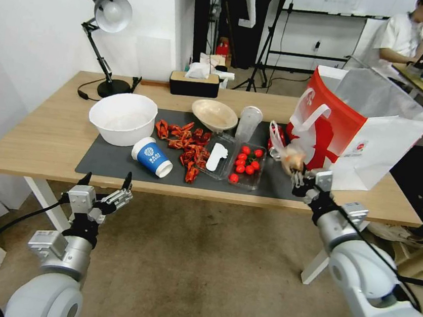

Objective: Pick up the trash from the table and place it into the takeout bag.

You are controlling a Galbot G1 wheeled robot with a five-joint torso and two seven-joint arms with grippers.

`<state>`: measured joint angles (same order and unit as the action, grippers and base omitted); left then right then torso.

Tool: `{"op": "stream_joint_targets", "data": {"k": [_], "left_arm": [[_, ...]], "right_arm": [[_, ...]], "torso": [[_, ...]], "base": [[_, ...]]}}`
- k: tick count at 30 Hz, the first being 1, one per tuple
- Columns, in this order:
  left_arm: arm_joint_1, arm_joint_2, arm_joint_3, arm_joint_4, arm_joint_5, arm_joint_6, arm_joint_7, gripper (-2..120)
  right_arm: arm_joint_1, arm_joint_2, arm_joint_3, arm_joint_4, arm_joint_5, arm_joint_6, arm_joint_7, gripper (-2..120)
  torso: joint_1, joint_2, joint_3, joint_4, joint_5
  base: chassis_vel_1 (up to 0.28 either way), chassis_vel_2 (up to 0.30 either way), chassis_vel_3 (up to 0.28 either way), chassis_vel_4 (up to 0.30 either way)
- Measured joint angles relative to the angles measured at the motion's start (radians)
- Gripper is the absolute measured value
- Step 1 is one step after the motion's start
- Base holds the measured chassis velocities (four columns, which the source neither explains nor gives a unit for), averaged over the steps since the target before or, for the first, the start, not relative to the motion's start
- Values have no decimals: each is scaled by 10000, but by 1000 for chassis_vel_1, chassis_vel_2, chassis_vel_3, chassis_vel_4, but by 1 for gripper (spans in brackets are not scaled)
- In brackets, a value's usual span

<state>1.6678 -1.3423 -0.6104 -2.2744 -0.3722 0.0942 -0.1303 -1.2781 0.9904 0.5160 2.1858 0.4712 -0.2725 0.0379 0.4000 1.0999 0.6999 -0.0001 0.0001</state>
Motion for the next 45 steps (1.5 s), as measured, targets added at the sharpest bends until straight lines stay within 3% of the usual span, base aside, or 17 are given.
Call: {"op": "stream_joint_targets", "data": {"k": [10,11,18,30,45], "left_arm": [[122,-83,-21,-50,60,-4,5,100],[141,-99,-22,-52,82,-13,11,100],[157,-117,-37,-93,89,-17,6,100],[173,-20,-82,-170,75,-2,-64,100],[128,60,-53,-165,55,23,-92,100]], "right_arm": [[987,-1616,605,795,1892,3,1092,7],[1624,-1977,678,528,2450,4,1466,7],[3083,-2486,677,-678,3311,5,1980,7],[4232,-2827,122,-2455,3626,-131,2453,7],[4239,-3113,106,-2744,3963,-784,2442,60]], "torso": [[-3,1,0,0,-1],[-3,1,0,2,-1],[-1,1,1,1,0],[0,0,2,2,1],[0,0,1,0,0]], "base": [[0,0,0,0],[0,0,0,0],[0,0,0,0],[0,0,0,0],[0,0,0,0]]}}
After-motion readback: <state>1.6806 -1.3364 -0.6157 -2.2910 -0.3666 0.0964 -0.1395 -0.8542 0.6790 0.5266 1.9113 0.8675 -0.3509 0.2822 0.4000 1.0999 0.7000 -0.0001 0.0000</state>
